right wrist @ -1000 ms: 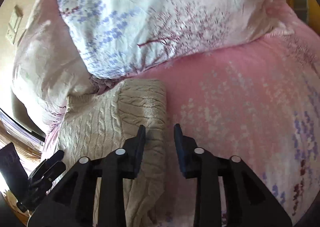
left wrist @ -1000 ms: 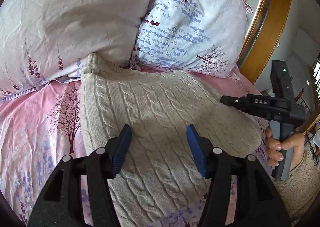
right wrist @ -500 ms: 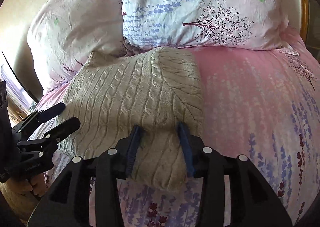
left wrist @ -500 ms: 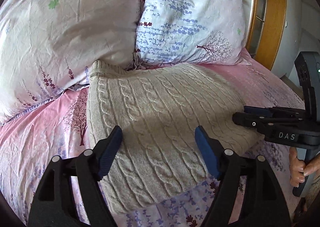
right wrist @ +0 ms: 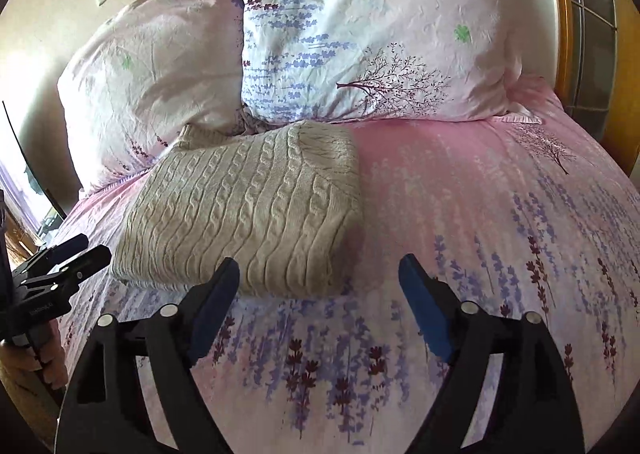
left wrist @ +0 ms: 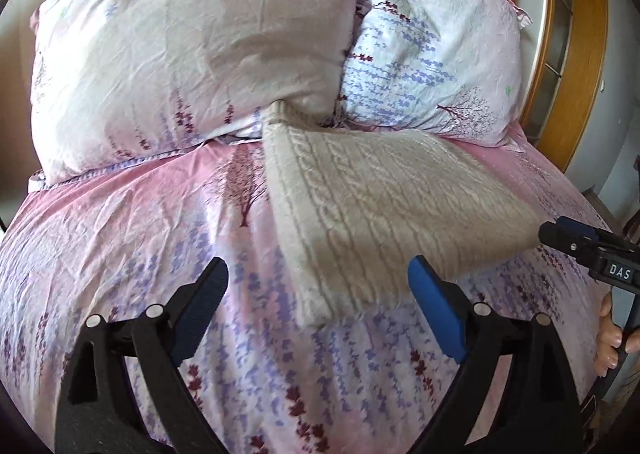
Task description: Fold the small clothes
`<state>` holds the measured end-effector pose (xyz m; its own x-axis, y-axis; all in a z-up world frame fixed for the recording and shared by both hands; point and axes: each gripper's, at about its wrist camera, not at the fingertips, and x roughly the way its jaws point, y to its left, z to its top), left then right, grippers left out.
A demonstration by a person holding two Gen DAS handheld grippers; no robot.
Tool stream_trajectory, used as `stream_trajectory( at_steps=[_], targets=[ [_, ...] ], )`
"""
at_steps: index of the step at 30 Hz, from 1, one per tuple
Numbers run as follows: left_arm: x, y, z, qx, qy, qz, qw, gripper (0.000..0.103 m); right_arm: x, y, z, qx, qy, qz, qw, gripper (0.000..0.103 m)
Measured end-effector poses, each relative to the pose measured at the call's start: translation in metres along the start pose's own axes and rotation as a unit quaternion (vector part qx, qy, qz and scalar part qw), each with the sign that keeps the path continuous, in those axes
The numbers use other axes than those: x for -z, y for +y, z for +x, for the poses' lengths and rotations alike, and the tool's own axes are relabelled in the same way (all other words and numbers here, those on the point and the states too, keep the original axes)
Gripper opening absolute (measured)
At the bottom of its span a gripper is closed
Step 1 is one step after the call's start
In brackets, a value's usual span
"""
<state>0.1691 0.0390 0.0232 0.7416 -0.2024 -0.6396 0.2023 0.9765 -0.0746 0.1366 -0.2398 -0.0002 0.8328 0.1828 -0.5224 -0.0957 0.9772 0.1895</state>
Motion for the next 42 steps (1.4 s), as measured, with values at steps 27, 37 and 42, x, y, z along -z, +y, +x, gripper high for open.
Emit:
stream_trajectory(
  at_steps=[27, 37, 42],
  targets=[
    [0.033, -0.001, 0.021, -0.055, 0.106, -0.024, 0.9925, 0.101, 0.037, 0.033, 0.026, 0.076, 0.092, -0.022, 0.993, 0.102],
    [0.032, -0.001, 0.023, -0.06, 0.11, -0.016, 0.9919, 0.101, 0.038, 0.038, 0.028, 0.093, 0.099, -0.036, 0.99, 0.102],
    [0.032, -0.002, 0.024, -0.058, 0.111, -0.016, 0.992, 0.101, 0.038, 0.038, 0.028, 0.093, 0.099, -0.037, 0.99, 0.102]
  ],
)
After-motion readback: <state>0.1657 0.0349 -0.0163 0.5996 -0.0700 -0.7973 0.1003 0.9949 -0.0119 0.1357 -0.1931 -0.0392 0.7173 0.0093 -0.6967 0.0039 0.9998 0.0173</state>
